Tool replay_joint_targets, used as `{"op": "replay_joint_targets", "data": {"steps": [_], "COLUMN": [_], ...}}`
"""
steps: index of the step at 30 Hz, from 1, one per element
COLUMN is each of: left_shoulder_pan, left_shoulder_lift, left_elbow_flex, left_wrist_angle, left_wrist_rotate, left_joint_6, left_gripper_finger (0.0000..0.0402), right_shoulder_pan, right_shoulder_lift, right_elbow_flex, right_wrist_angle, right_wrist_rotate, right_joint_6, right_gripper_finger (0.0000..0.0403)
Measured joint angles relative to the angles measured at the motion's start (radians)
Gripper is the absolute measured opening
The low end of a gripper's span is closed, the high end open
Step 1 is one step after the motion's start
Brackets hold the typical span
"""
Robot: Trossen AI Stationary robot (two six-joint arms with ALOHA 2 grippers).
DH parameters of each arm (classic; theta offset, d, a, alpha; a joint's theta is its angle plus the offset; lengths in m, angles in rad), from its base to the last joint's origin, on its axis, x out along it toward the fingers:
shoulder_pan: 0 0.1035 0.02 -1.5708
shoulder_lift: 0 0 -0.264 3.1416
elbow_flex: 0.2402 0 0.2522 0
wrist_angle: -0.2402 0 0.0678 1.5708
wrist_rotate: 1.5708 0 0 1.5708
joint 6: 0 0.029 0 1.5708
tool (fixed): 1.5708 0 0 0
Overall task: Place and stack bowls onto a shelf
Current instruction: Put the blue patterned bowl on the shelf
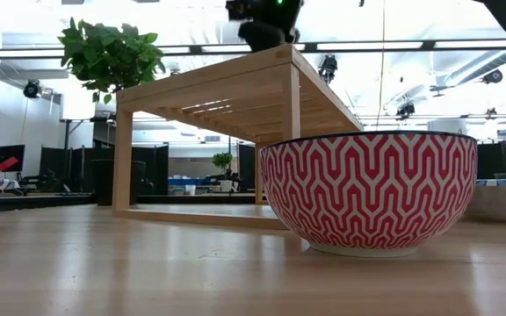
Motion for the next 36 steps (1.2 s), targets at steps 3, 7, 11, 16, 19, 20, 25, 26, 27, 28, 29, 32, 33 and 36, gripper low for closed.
{"op": "replay_joint_targets", "data": {"steps": [3, 7, 11, 16, 19, 20, 25, 26, 27, 28, 29, 32, 33, 36], "left_shoulder_pan": [0.01, 0.024, 0.034, 0.035, 0.035, 0.036, 0.037, 0.037, 0.037, 0.038, 0.038, 0.04, 0.04, 0.041], "left_shoulder_lift": [0.0, 0.0, 0.0, 0.0, 0.0, 0.0, 0.0, 0.0, 0.0, 0.0, 0.0, 0.0, 0.0, 0.0], "left_elbow_flex": [0.004, 0.024, 0.048, 0.073, 0.074, 0.074, 0.074, 0.074, 0.074, 0.074, 0.074, 0.074, 0.074, 0.075], "left_wrist_angle": [0.0, 0.003, 0.002, 0.004, 0.011, 0.011, 0.012, 0.012, 0.013, 0.012, 0.012, 0.012, 0.012, 0.013], "left_wrist_rotate": [0.0, 0.0, 0.0, 0.001, 0.007, 0.009, 0.008, 0.008, 0.008, 0.007, 0.005, 0.004, 0.003, 0.003], "left_joint_6": [-0.001, 0.001, 0.007, 0.016, 0.027, 0.027, 0.027, 0.027, 0.027, 0.027, 0.027, 0.031, 0.031, 0.031], "left_gripper_finger": [0.0039, 0.0039, 0.0039, 0.0039, 0.0039, 0.0039, 0.0039, 0.0039, 0.0039, 0.0039, 0.0039, 0.0039, 0.0039, 0.0039], "right_shoulder_pan": [0.026, 0.071, 0.14, 0.263, 0.356, 0.387, 0.54, 0.567, 0.593, 0.616, 0.637, 0.685, 0.696, 0.711], "right_shoulder_lift": [-0.022, -0.068, -0.111, -0.151, -0.156, -0.154, -0.144, -0.143, -0.141, -0.14, -0.139, -0.139, -0.139, -0.138], "right_elbow_flex": [0.005, 0.005, 0.005, 0.004, 0.004, 0.002, -0.038, -0.055, -0.071, -0.089, -0.11, -0.187, -0.216, -0.299], "right_wrist_angle": [-0.01, -0.024, -0.036, -0.035, -0.035, -0.032, -0.014, -0.004, 0.005, 0.017, 0.035, 0.136, 0.181, 0.308], "right_wrist_rotate": [0.0, 0.0, -0.007, -0.021, -0.024, -0.026, -0.029, -0.03, -0.03, -0.03, -0.03, -0.065, -0.087, -0.142], "right_joint_6": [0.032, 0.086, 0.158, 0.213, 0.22, 0.225, 0.279, 0.298, 0.322, 0.345, 0.37, 0.425, 0.445, 0.494], "right_gripper_finger": [0.018, 0.0179, 0.0178, 0.018, 0.018, 0.018, 0.018, 0.018, 0.018, 0.018, 0.018, 0.0181, 0.0181, 0.0181]}}
